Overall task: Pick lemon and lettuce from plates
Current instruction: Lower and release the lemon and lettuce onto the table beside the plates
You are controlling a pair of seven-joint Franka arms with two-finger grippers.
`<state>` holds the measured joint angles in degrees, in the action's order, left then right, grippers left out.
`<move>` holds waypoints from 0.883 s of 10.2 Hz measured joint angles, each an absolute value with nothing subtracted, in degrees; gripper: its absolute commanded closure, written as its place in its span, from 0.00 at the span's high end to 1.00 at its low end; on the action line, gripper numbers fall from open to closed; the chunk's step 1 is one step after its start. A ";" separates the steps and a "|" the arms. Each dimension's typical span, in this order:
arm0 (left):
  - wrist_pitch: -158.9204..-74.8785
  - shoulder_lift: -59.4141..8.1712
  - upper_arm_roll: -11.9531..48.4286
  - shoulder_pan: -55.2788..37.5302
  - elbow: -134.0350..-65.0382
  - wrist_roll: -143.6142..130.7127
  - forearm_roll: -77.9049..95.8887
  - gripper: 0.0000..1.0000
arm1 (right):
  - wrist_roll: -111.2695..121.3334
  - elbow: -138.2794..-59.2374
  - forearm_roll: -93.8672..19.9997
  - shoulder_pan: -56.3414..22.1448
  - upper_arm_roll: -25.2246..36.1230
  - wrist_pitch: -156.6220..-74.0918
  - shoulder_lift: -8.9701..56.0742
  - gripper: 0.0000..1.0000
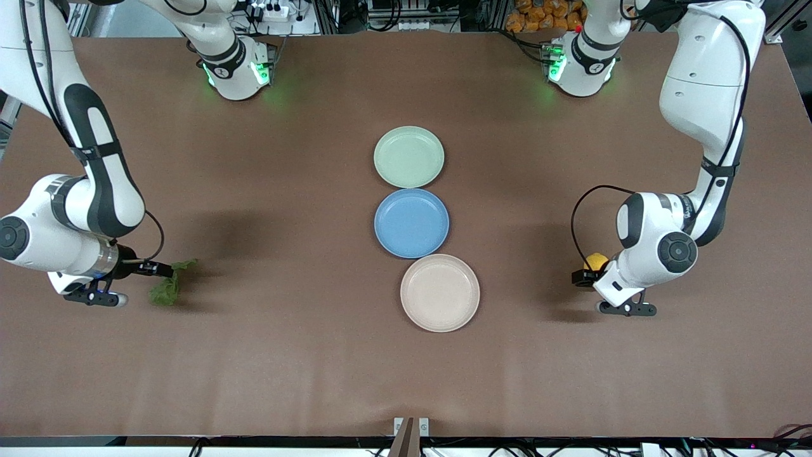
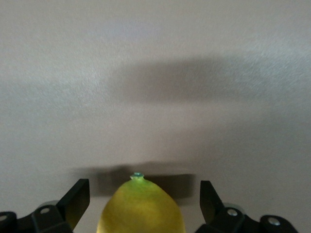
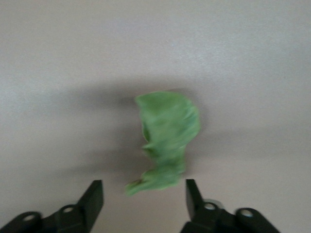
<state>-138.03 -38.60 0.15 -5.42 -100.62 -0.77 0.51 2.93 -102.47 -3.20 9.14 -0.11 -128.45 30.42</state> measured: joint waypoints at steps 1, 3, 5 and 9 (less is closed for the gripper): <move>-138.03 -38.08 0.11 -5.42 -100.43 -0.77 0.51 1.00 | 2.94 -102.42 -3.18 8.99 -0.13 -128.39 30.25 1.00; -137.79 -36.96 0.01 -5.38 -100.41 -0.77 -0.14 1.00 | 3.01 -103.09 -3.15 8.19 -0.24 -127.64 28.22 1.00; -134.98 -34.71 0.01 -5.38 -100.18 -0.77 -0.81 1.00 | 2.99 -106.44 -2.92 7.06 -0.24 -126.85 23.21 1.00; -126.36 -27.93 -0.01 -5.31 -99.08 -0.77 -0.87 1.00 | 2.99 -113.14 -1.28 7.04 -0.06 -126.17 13.37 1.00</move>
<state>-126.36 -27.93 -0.01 -5.31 -99.08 -0.77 -0.87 2.99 -113.14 -1.28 7.04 -0.06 -126.17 13.37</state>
